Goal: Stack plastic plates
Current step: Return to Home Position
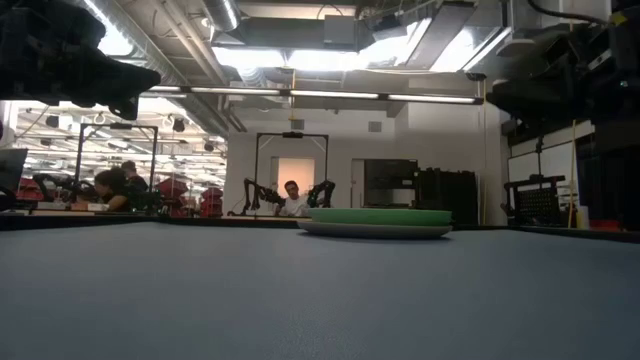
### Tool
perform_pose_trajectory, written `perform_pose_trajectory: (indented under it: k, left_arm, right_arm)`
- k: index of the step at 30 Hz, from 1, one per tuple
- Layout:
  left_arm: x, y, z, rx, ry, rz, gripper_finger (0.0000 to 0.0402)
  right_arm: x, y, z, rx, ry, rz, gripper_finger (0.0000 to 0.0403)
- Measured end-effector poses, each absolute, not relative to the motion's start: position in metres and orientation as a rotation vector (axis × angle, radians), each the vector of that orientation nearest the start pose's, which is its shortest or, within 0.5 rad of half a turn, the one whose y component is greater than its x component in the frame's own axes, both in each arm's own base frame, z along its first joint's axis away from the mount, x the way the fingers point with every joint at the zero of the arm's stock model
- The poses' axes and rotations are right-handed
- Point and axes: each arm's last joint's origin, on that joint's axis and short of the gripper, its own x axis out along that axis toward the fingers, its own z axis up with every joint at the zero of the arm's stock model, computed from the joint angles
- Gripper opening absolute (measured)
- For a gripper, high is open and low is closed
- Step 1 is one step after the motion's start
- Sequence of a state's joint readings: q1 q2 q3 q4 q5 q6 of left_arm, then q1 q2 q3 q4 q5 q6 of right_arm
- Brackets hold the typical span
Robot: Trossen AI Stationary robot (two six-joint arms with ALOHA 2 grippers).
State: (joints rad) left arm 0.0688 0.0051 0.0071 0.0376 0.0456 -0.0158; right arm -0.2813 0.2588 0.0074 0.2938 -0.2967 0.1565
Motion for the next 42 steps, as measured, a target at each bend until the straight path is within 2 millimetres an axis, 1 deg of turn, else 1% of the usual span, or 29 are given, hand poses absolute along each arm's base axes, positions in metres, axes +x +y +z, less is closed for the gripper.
perform_pose_trajectory:
  k: [6,17,24,33,37,42]
  left_arm:
    - [0.097,0.005,0.169,-0.014,-0.040,0.025,0.0000]
    - [0.097,0.005,0.169,-0.016,-0.040,0.026,0.0000]
    - [0.097,0.005,0.169,-0.017,-0.040,0.027,0.0000]
    - [0.097,0.005,0.169,-0.021,-0.040,0.026,0.0000]
    - [0.097,0.005,0.169,-0.021,-0.040,0.026,0.0000]
    - [0.097,0.005,0.169,-0.021,-0.040,0.026,0.0000]
  right_arm:
    - [0.110,-0.026,0.167,0.206,0.002,-0.091,0.0078]
    - [0.110,-0.027,0.166,0.206,0.016,-0.110,0.0078]
    - [0.109,-0.030,0.157,0.220,0.089,-0.233,0.0078]
    - [0.110,-0.027,0.156,0.233,0.101,-0.186,0.0078]
    - [0.111,-0.020,0.156,0.199,0.111,-0.163,0.0078]
    - [0.112,-0.011,0.156,0.140,0.116,-0.186,0.0078]
